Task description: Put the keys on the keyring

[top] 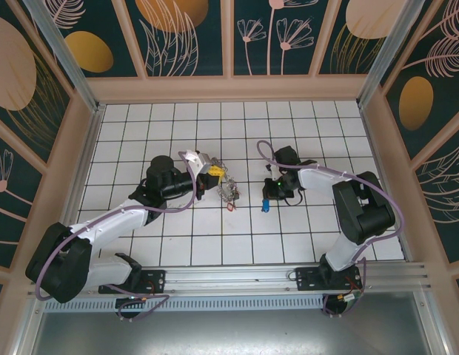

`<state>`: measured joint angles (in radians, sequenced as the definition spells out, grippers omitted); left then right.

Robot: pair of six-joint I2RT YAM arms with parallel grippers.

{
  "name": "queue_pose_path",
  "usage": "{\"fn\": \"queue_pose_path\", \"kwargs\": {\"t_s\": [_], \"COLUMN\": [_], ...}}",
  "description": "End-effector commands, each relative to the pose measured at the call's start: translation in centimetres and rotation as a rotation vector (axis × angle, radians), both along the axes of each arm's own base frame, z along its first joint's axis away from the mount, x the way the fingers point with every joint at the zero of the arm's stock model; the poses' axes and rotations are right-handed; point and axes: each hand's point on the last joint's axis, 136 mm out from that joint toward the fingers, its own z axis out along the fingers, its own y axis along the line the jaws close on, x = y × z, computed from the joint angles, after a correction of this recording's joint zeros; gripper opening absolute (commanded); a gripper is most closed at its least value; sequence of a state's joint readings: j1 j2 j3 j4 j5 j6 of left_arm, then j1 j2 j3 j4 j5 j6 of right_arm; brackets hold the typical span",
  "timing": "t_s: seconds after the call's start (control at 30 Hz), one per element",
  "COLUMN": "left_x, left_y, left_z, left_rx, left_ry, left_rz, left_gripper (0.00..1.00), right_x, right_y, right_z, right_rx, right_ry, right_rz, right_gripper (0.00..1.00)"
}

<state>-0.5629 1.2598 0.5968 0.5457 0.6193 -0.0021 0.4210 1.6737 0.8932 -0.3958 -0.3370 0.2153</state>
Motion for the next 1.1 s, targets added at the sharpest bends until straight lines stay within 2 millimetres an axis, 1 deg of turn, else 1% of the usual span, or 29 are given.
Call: {"fn": "queue_pose_path", "kwargs": {"t_s": [0.0, 0.17, 0.27, 0.37, 0.5, 0.63, 0.8, 0.93, 1.07], "left_x": [0.0, 0.0, 0.0, -0.1, -0.1, -0.3, -0.4, -0.5, -0.8], "left_y": [-0.2, -0.2, -0.2, -0.2, -0.2, -0.2, -0.4, -0.7, -1.0], "left_z": [3.0, 3.0, 3.0, 2.9, 2.8, 3.0, 3.3, 3.6, 3.9], "left_rx": [-0.057, -0.057, -0.056, -0.056, -0.056, -0.065, -0.079, -0.088, -0.094], "left_ry": [-0.074, -0.076, -0.077, -0.075, -0.07, -0.076, -0.078, -0.078, -0.079], "left_rz": [-0.015, -0.014, -0.014, -0.018, -0.018, -0.027, -0.04, -0.063, -0.091], "left_gripper": [0.0, 0.0, 0.0, 0.0, 0.0, 0.0, 0.0, 0.0, 0.0], "right_x": [0.2, 0.5, 1.0, 1.4, 1.4, 0.3, -1.3, -2.3, -4.2], "right_y": [0.1, 0.1, 0.4, 1.1, 1.7, 2.1, 1.7, 1.3, 1.6], "right_z": [0.7, 1.3, 2.7, 5.2, 9.5, 13.9, 17.7, 20.2, 22.3], "right_rx": [-0.008, -0.009, 0.021, 0.084, 0.18, 0.282, 0.327, 0.347, 0.388], "right_ry": [-0.027, -0.051, -0.118, -0.224, -0.427, -0.644, -0.856, -1.013, -1.174], "right_rz": [-0.001, 0.001, 0.011, 0.032, 0.075, 0.143, 0.211, 0.237, 0.314], "right_gripper": [0.06, 0.03, 0.0, 0.0, 0.0, 0.0, 0.0, 0.0, 0.0]}}
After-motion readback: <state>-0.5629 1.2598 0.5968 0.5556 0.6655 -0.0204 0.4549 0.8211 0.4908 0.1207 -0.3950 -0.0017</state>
